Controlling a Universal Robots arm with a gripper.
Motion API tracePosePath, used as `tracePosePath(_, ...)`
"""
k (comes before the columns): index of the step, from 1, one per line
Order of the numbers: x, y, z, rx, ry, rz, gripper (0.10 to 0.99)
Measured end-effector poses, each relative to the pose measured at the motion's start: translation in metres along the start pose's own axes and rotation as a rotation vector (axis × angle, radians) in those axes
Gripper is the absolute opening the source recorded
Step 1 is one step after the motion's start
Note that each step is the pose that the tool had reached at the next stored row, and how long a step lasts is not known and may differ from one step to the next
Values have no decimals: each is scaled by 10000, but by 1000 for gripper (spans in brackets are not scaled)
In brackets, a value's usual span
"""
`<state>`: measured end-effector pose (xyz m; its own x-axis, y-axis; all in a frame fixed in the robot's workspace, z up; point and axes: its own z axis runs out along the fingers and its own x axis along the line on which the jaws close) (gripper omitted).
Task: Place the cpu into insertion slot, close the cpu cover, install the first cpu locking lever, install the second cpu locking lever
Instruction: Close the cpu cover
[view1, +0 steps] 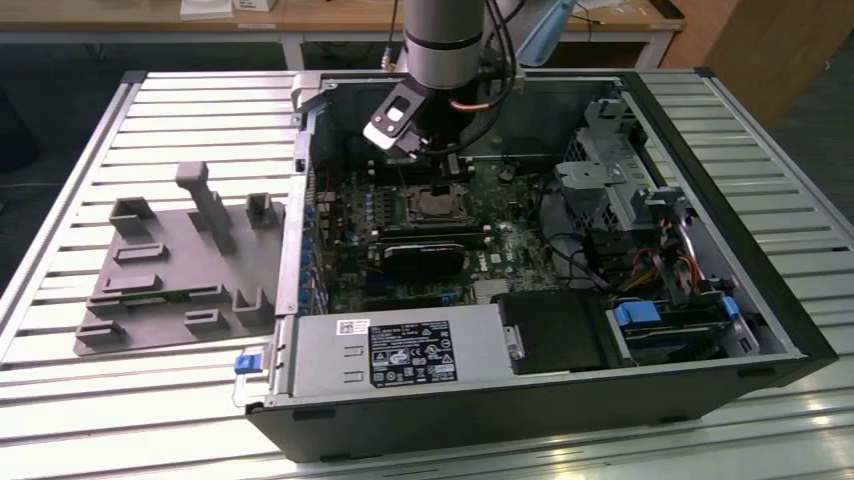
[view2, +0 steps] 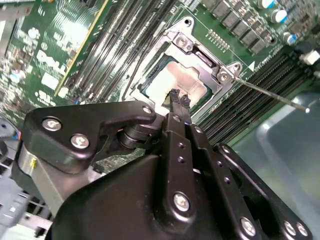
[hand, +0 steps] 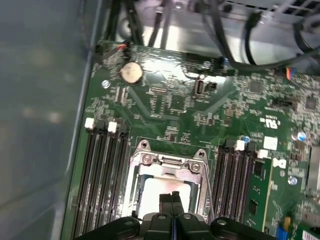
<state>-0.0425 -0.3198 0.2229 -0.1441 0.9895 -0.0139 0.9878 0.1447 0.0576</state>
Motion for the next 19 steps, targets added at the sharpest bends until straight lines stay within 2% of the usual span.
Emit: tracePosePath(19,0,0,1,-19,10,-3335,102)
